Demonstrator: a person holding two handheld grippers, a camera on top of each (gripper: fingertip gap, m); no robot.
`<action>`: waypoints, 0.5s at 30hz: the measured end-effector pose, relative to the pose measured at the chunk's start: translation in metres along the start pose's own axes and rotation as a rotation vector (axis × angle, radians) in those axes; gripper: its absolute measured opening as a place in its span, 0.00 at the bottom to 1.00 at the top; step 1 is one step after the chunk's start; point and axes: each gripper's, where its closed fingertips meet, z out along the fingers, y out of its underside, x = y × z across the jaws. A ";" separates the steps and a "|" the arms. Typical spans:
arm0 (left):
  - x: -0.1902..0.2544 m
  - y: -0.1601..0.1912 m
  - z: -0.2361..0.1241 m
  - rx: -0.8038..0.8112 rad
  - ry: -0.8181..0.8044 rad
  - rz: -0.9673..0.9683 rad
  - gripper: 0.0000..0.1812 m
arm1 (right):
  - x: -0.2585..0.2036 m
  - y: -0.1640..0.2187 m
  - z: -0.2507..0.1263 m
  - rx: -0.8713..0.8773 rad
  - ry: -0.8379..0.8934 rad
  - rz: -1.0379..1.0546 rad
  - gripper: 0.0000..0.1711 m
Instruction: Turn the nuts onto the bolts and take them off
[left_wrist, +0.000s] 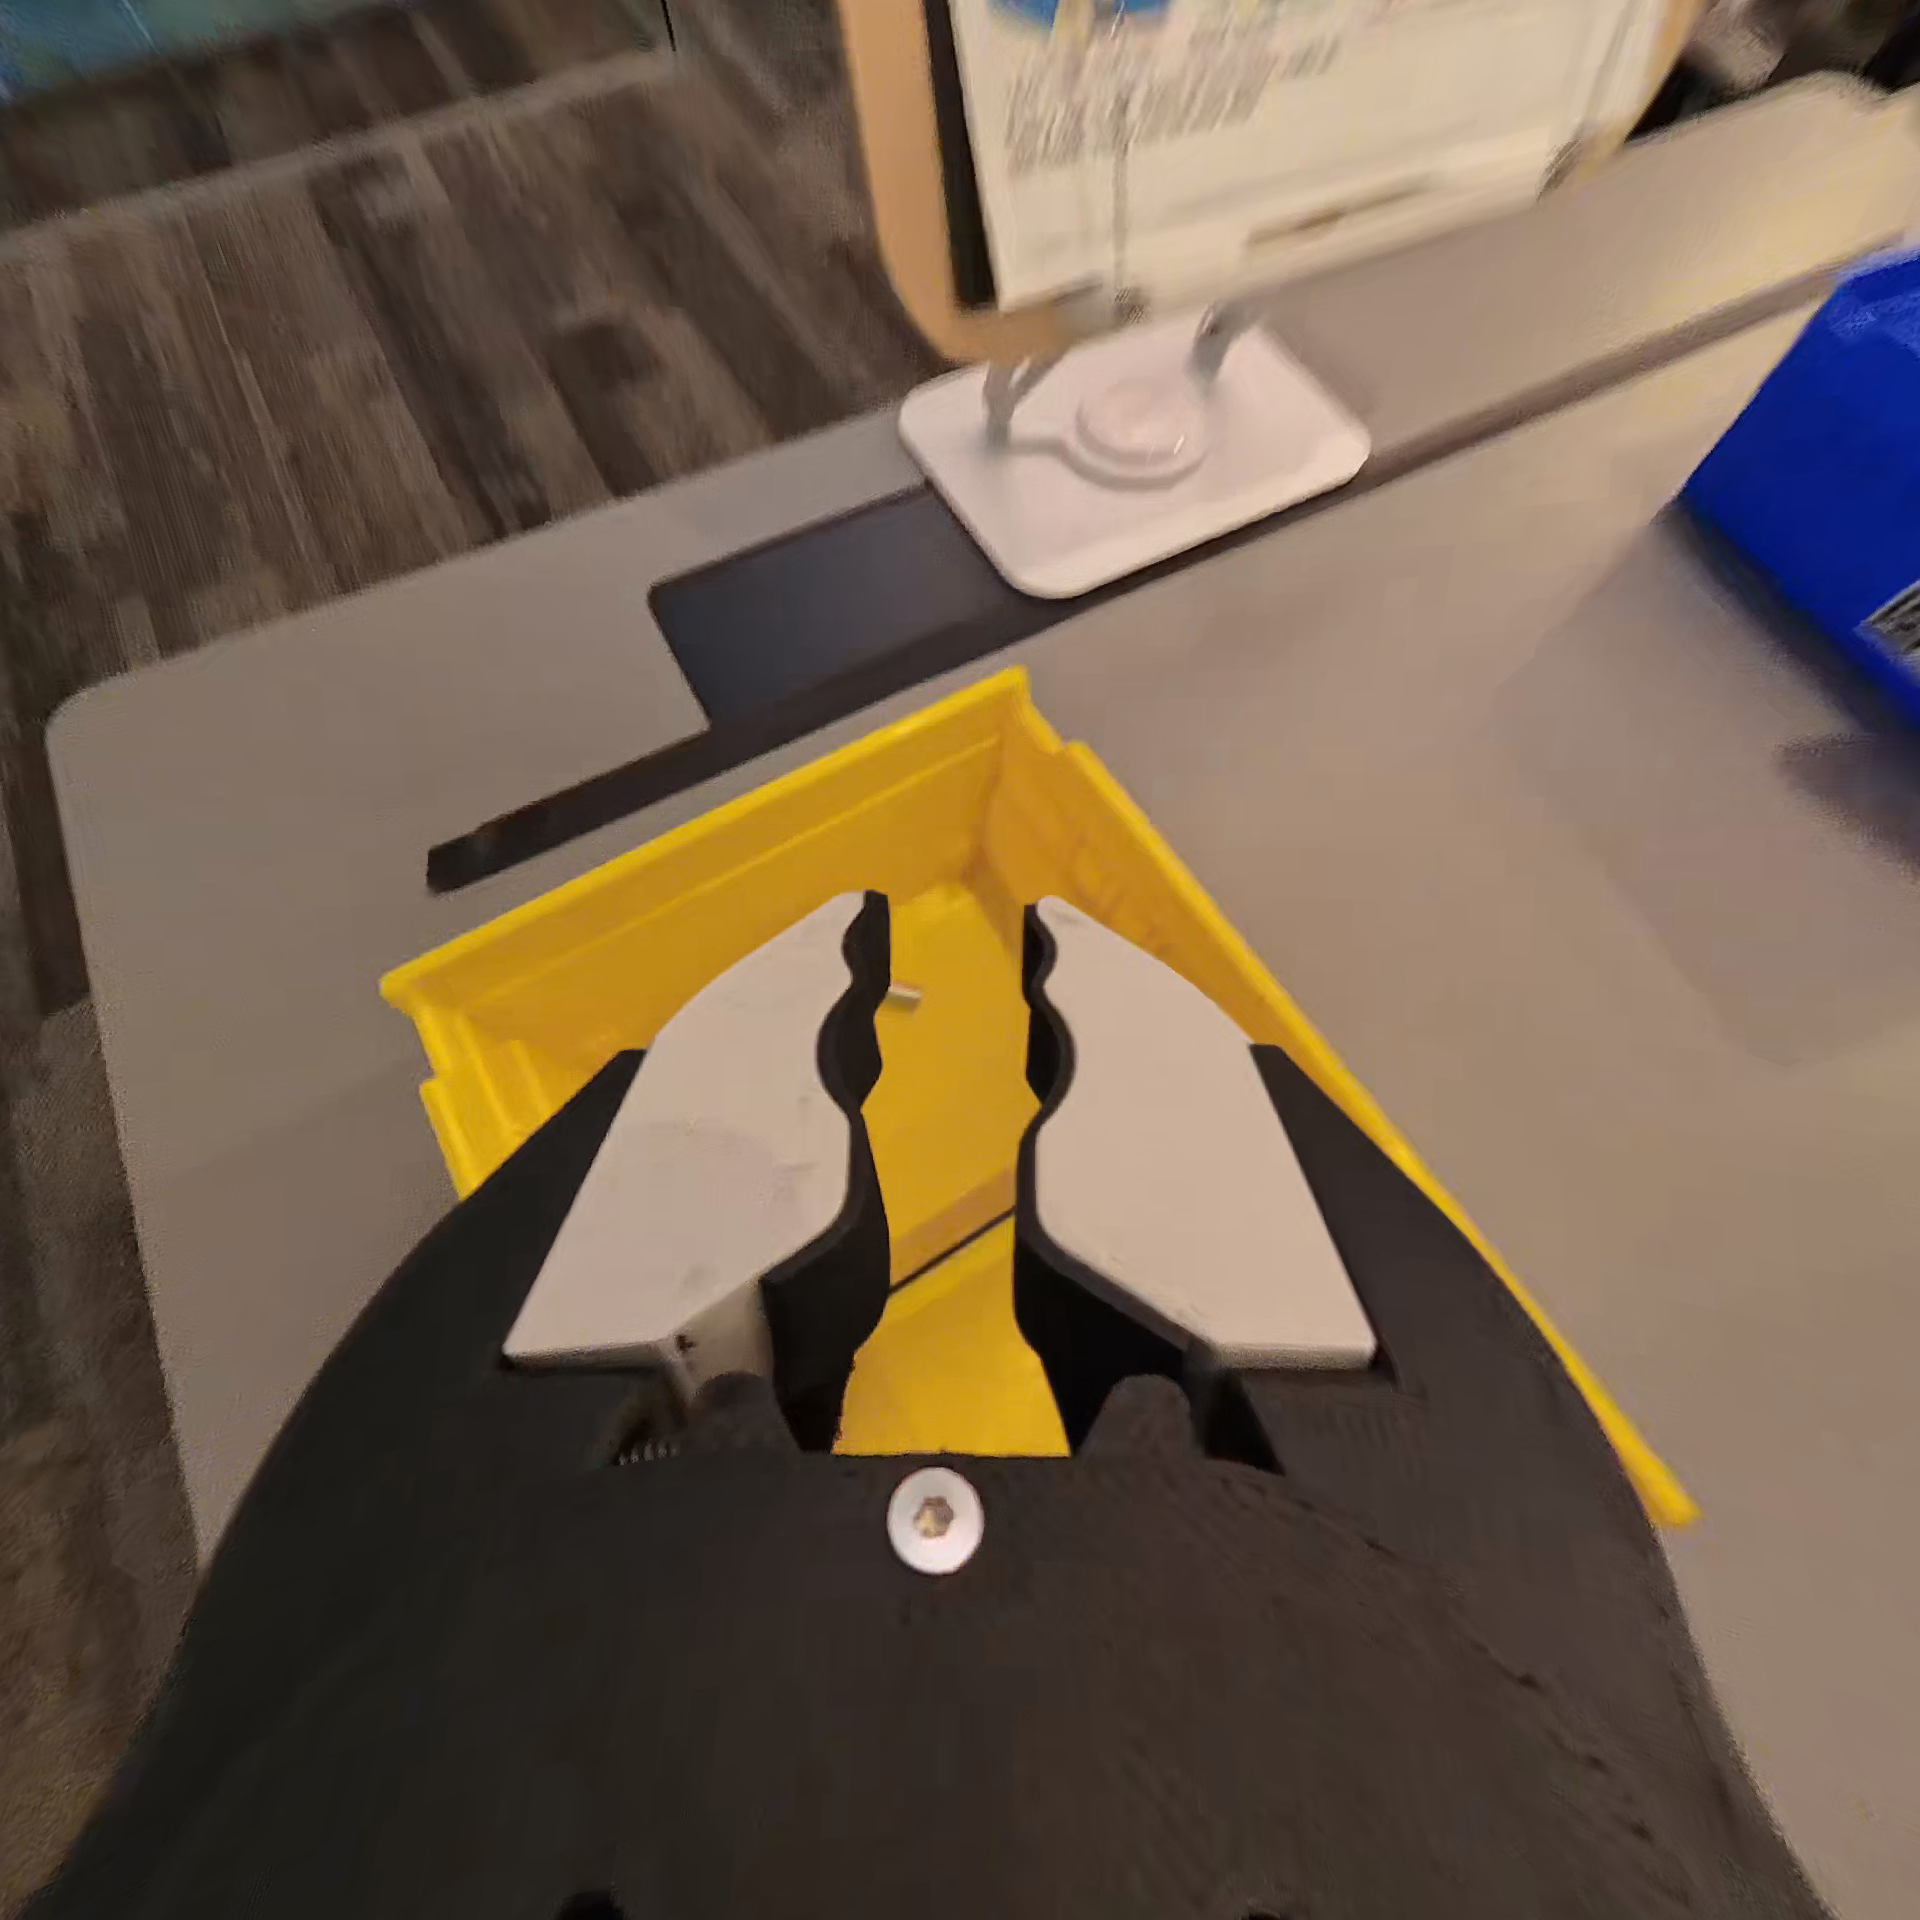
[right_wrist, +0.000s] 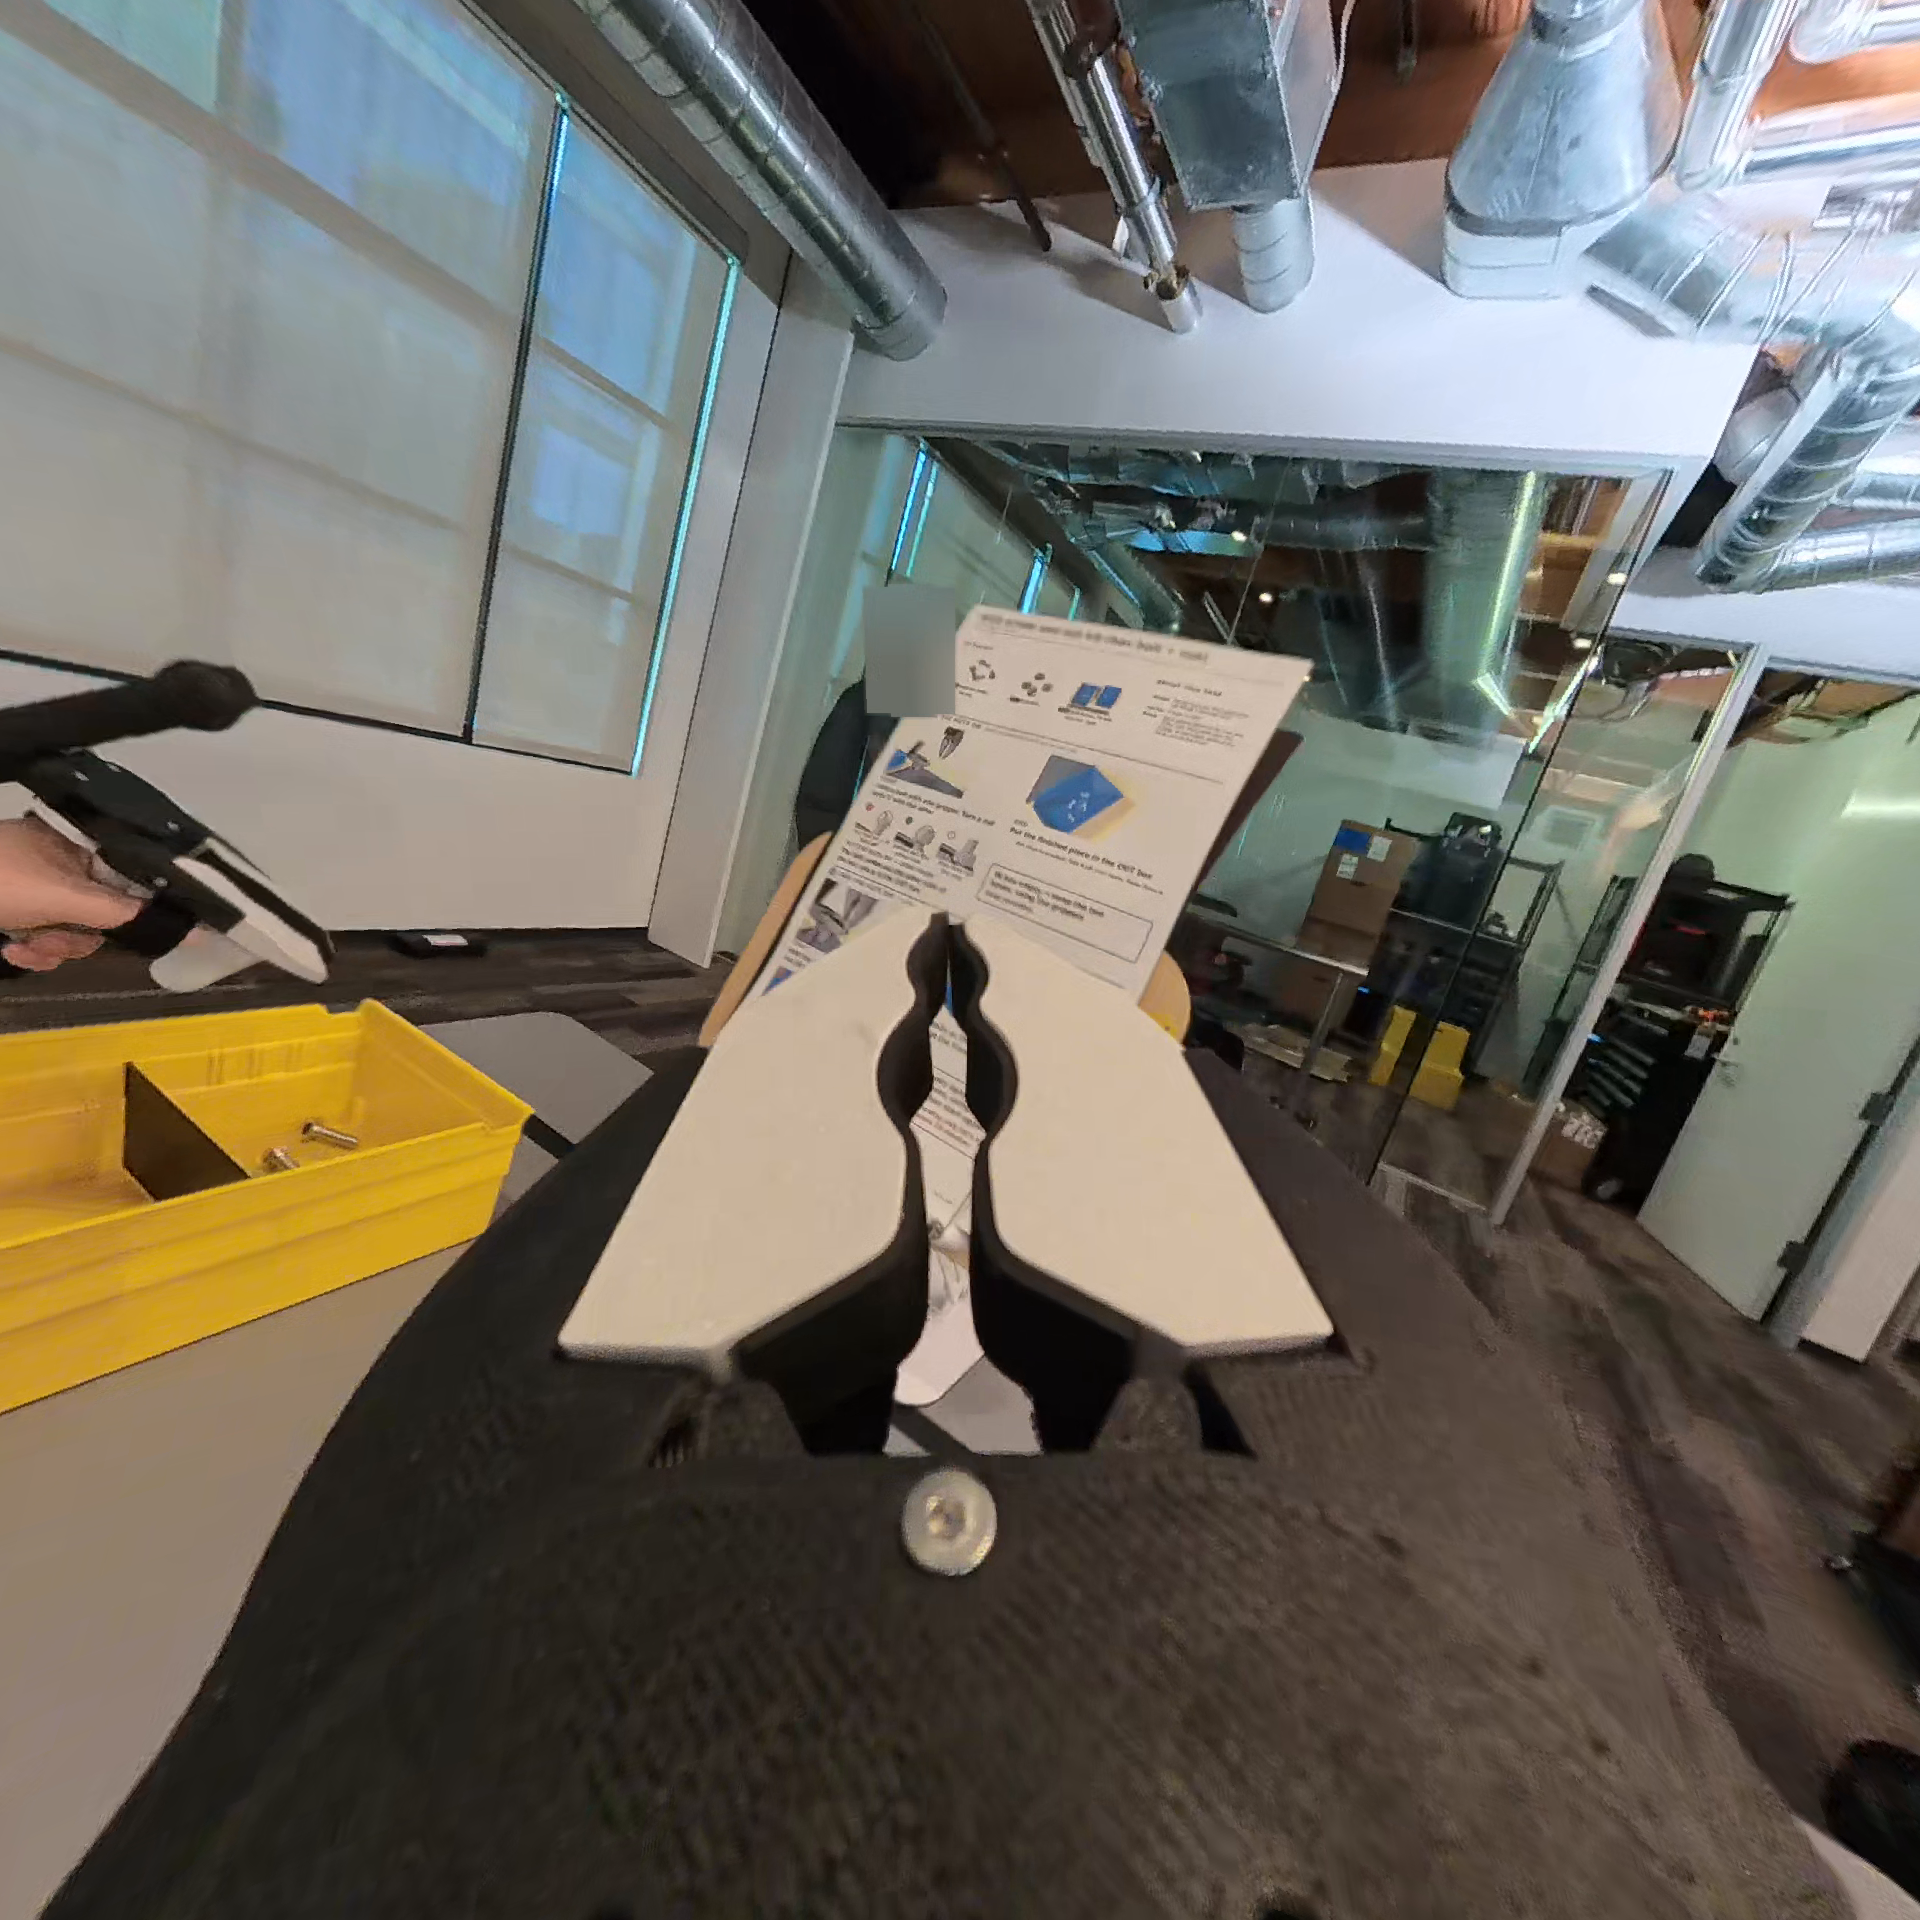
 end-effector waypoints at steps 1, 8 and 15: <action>-0.011 0.008 0.010 -0.053 -0.014 0.002 0.13 | 0.005 0.008 0.003 -0.021 -0.010 0.024 0.01; -0.049 0.044 0.059 -0.321 -0.051 0.102 0.17 | 0.026 0.036 0.001 -0.029 -0.070 0.165 0.01; -0.061 0.097 0.093 -0.620 -0.124 0.305 0.21 | 0.026 0.048 0.005 -0.058 -0.081 0.166 0.01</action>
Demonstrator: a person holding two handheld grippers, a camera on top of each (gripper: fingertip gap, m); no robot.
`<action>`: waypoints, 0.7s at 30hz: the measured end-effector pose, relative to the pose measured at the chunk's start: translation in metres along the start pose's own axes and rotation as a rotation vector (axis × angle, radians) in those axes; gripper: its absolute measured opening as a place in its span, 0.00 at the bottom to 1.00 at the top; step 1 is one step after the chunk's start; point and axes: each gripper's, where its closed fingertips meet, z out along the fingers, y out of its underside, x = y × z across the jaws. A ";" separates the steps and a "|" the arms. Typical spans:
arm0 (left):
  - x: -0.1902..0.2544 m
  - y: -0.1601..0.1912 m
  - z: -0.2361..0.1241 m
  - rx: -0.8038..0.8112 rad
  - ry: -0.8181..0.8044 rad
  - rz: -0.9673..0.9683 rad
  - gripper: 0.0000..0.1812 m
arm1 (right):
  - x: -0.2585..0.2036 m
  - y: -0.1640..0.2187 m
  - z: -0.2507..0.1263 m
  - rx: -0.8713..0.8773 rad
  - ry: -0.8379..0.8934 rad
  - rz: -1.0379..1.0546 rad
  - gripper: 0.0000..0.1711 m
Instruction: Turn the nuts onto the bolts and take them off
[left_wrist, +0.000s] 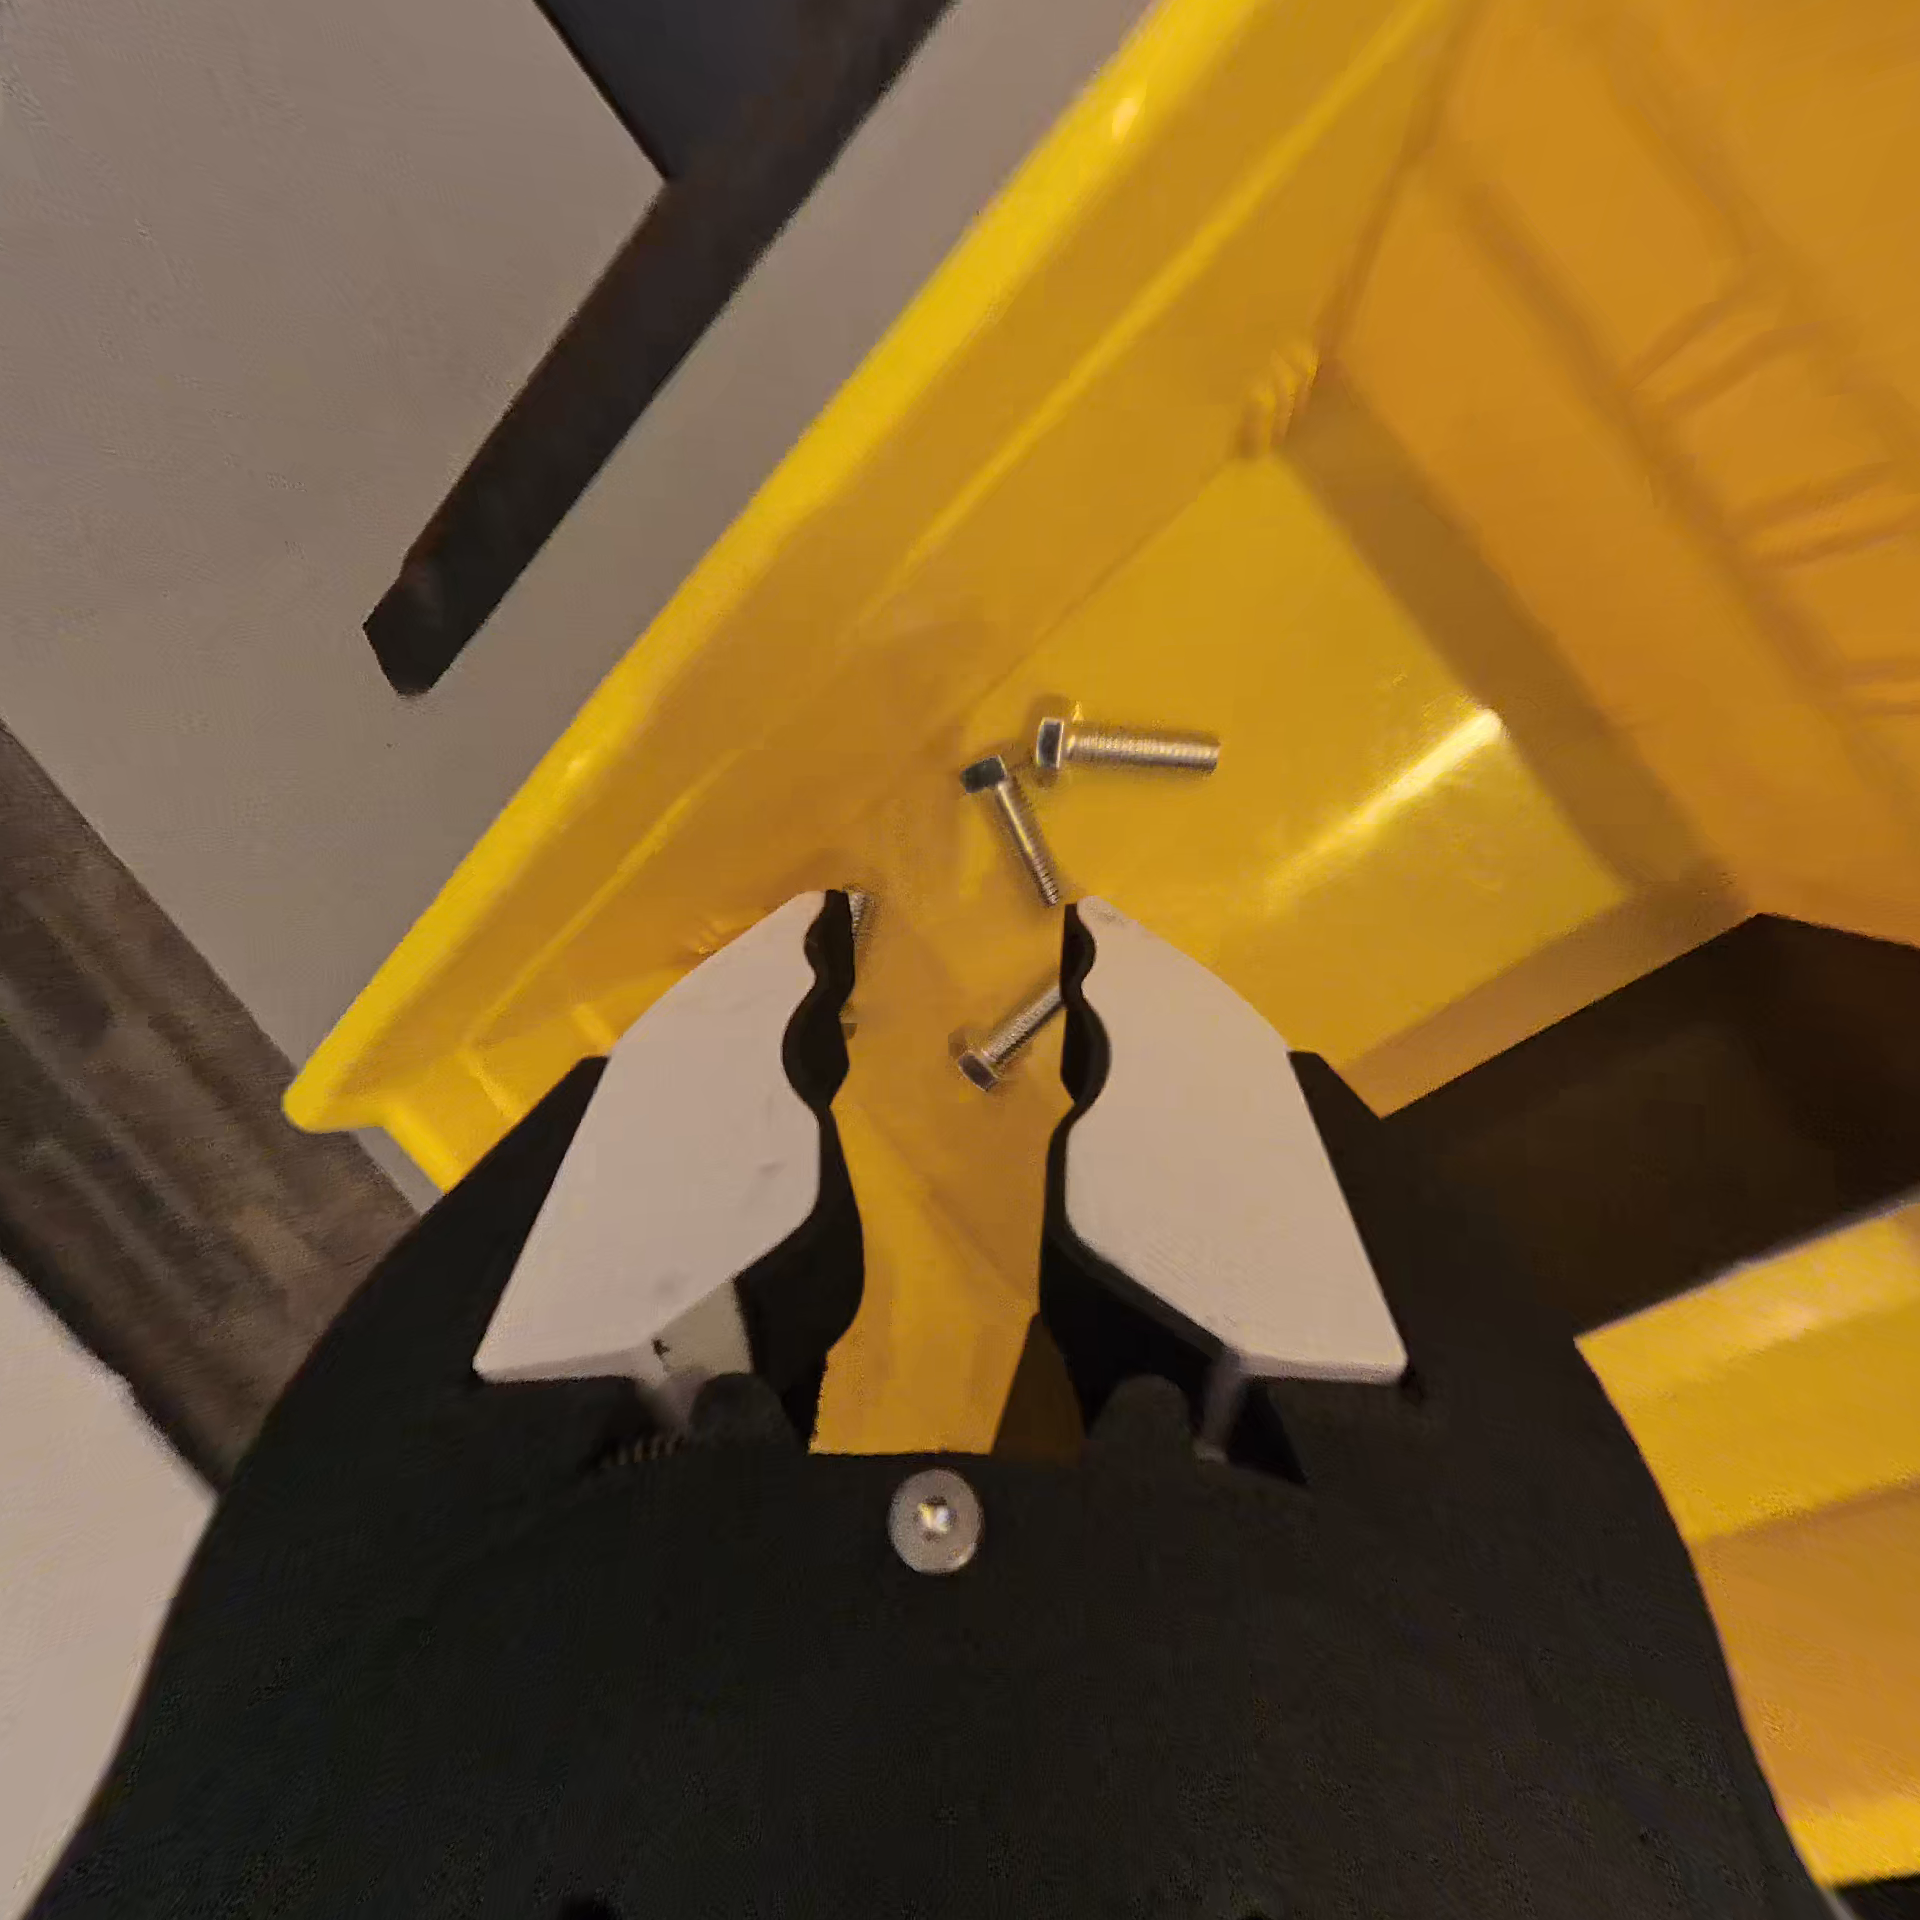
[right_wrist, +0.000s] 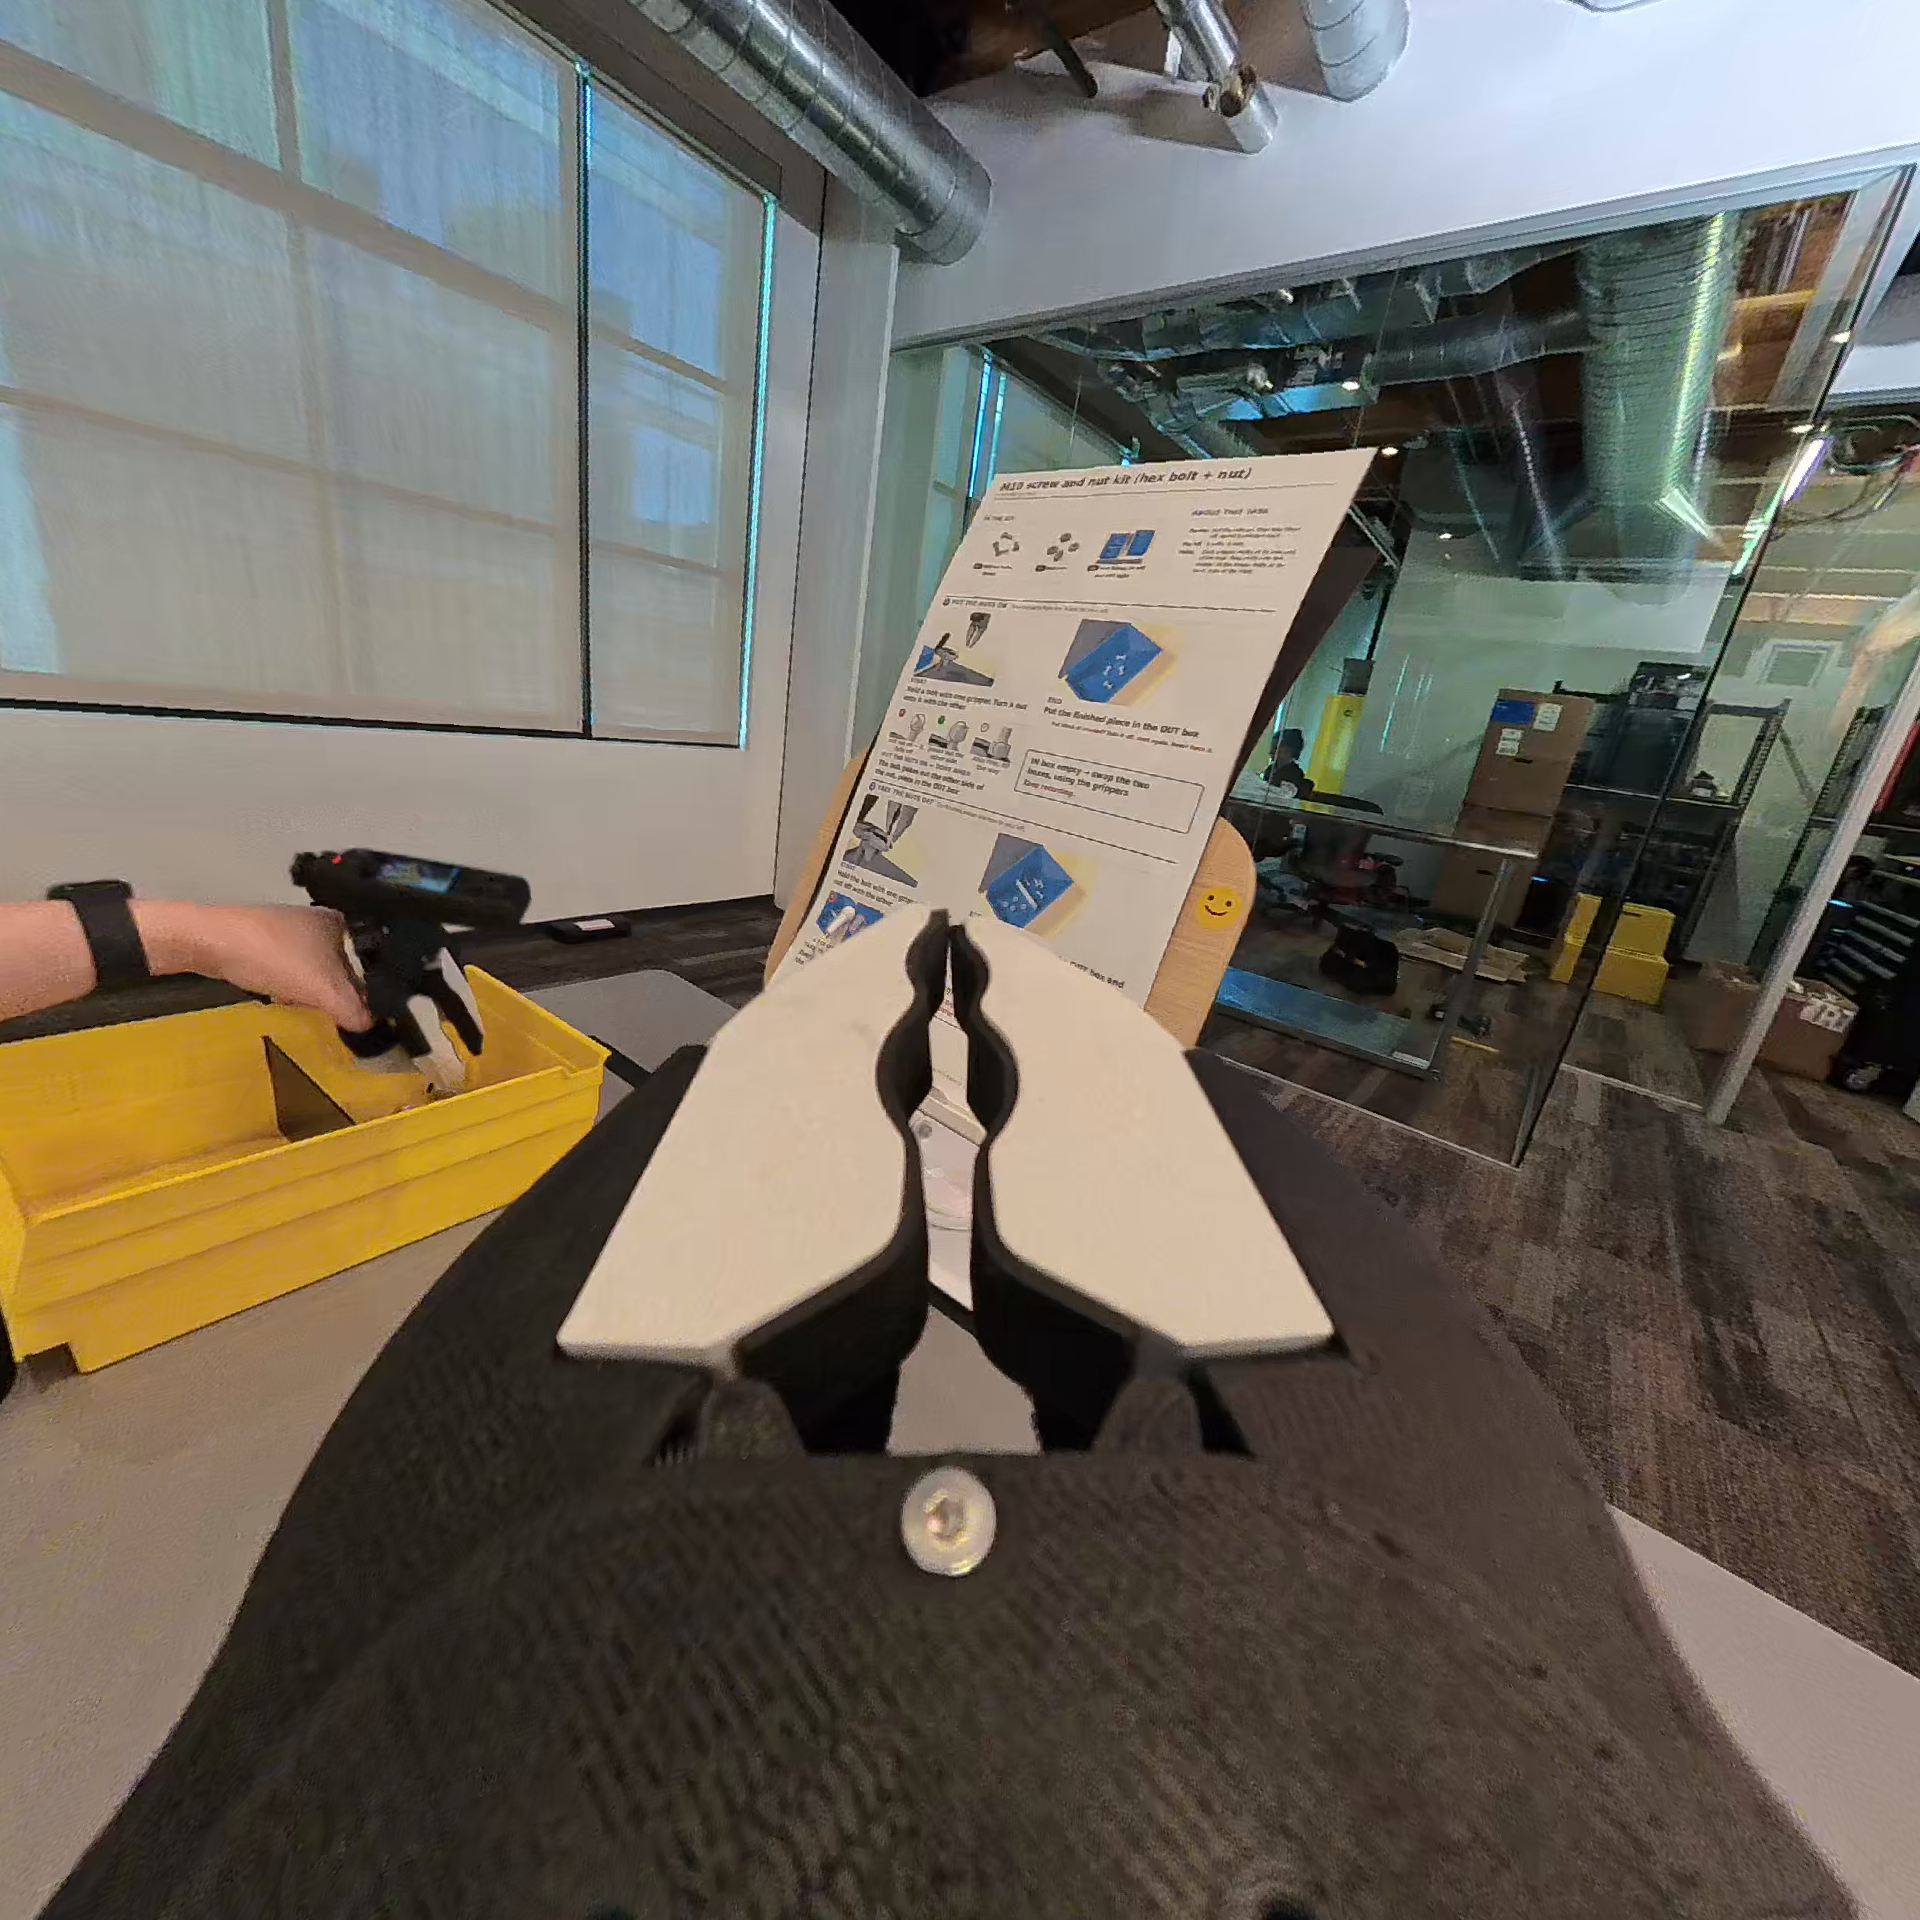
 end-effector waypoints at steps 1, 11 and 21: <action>0.001 0.002 0.006 -0.029 -0.011 0.027 0.21 | -0.001 0.001 0.001 -0.002 0.000 -0.008 0.01; 0.011 0.000 0.041 -0.094 0.069 0.047 0.17 | -0.003 0.019 0.014 -0.096 0.034 -0.090 0.01; 0.016 -0.001 0.043 -0.049 0.132 0.075 0.08 | -0.005 0.024 0.018 -0.118 0.031 -0.101 0.01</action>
